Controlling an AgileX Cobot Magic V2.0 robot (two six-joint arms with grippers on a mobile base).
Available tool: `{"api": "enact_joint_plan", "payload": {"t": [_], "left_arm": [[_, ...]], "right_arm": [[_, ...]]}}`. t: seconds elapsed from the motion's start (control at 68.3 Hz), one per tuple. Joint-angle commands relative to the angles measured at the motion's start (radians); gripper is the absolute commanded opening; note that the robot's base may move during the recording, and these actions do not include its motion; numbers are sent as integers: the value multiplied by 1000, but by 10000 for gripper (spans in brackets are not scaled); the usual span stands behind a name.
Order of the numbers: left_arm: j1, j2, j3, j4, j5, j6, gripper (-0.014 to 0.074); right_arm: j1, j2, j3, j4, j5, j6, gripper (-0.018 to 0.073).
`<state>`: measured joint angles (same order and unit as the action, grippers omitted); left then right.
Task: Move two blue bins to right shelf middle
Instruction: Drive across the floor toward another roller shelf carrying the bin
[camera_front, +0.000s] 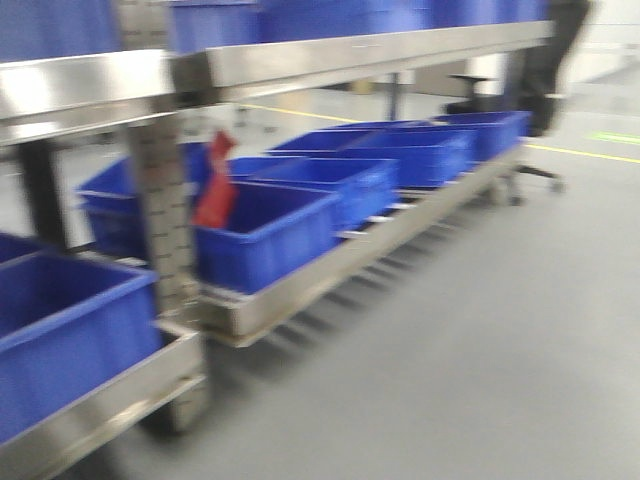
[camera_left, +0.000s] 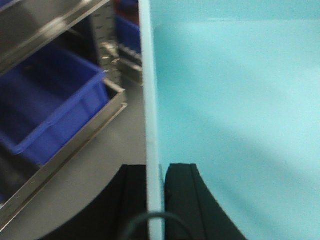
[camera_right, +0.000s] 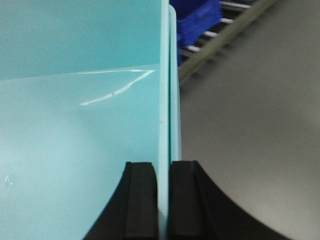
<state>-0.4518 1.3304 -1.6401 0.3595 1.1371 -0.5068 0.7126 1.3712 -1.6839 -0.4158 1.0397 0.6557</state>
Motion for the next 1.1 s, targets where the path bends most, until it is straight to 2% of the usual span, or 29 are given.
{"api": "enact_joint_plan", "payload": {"t": [0.0,1.083], "left_arm": [[-3,-19,-16,9,-88,1,-111],[-3,-19,-16,14,-88,1,-111]], "right_arm": [[-2,-10,-13,-21,-62,-4,-163],[-2,-10,-13,-21,-62,-4,-163]]}}
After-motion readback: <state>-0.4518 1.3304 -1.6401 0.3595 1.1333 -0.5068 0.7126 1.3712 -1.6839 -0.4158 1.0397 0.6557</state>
